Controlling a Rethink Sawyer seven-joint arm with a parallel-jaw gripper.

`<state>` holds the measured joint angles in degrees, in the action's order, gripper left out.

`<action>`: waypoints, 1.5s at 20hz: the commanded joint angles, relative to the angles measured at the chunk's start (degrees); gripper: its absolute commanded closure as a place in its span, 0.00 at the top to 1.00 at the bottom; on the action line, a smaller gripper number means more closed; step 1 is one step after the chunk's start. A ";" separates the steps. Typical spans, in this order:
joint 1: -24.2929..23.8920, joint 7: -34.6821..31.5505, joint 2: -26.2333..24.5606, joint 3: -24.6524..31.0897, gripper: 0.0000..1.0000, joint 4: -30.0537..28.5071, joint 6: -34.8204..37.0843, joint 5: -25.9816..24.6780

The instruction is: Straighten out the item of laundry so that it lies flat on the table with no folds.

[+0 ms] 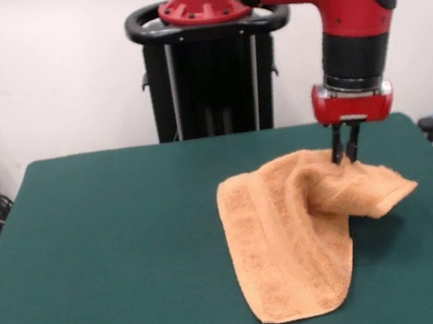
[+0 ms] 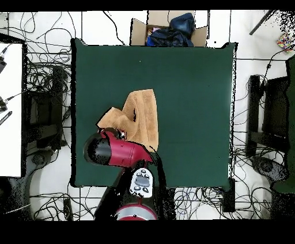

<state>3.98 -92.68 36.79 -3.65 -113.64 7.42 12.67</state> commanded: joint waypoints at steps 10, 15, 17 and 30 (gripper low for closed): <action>2.56 -13.66 3.17 8.48 0.00 -8.85 20.26 2.63; 6.08 -10.21 6.02 -2.59 0.00 -4.96 29.36 -4.47; 4.29 -7.84 5.12 -3.26 0.00 -3.87 29.24 -6.76; -3.76 -7.11 -7.40 2.18 0.00 2.11 6.79 -13.41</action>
<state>2.36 -92.68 36.91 -3.80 -118.53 21.04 0.93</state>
